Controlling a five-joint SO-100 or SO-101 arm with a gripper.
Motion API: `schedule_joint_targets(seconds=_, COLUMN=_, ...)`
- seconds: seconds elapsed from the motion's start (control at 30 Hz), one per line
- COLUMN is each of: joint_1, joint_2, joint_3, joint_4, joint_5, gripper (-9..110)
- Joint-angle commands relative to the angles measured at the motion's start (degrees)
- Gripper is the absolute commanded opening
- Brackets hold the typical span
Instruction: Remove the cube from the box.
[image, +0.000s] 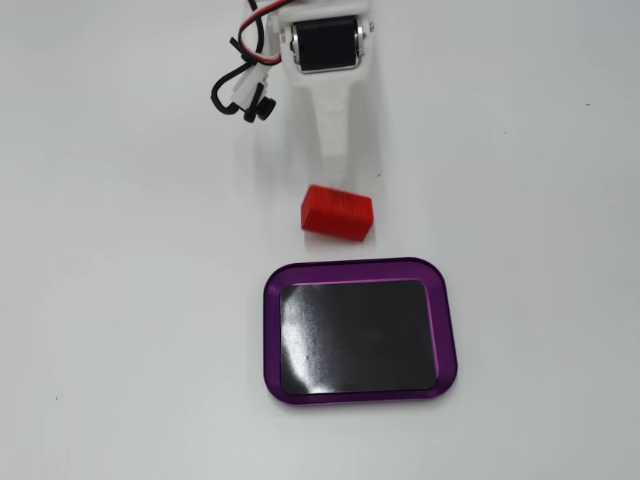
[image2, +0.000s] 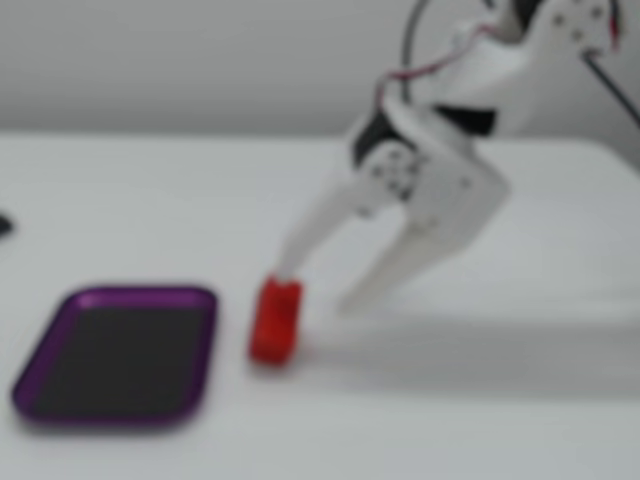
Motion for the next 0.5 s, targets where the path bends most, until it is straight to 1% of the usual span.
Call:
schedule_joint_targets(seconds=0.0, joint_1=-0.1, joint_2=2.2, joint_3=-0.4, joint_4=0.0, joint_5=-0.1, gripper=16)
schedule_joint_targets(seconds=0.1, joint_1=0.2, joint_2=2.3, joint_3=-1.1, joint_4=1.1, joint_5=-0.1, gripper=16)
schedule_joint_targets(seconds=0.23, joint_1=0.3, joint_2=4.1, joint_3=-4.4, joint_4=6.4, joint_5=-0.1, gripper=16)
schedule_joint_targets(seconds=0.33, joint_1=0.3, joint_2=9.8, joint_3=-8.1, joint_4=10.7, joint_5=0.0, gripper=16)
schedule_joint_targets(seconds=0.47, joint_1=0.3, joint_2=21.9, joint_3=-10.9, joint_4=14.7, joint_5=0.4, gripper=16)
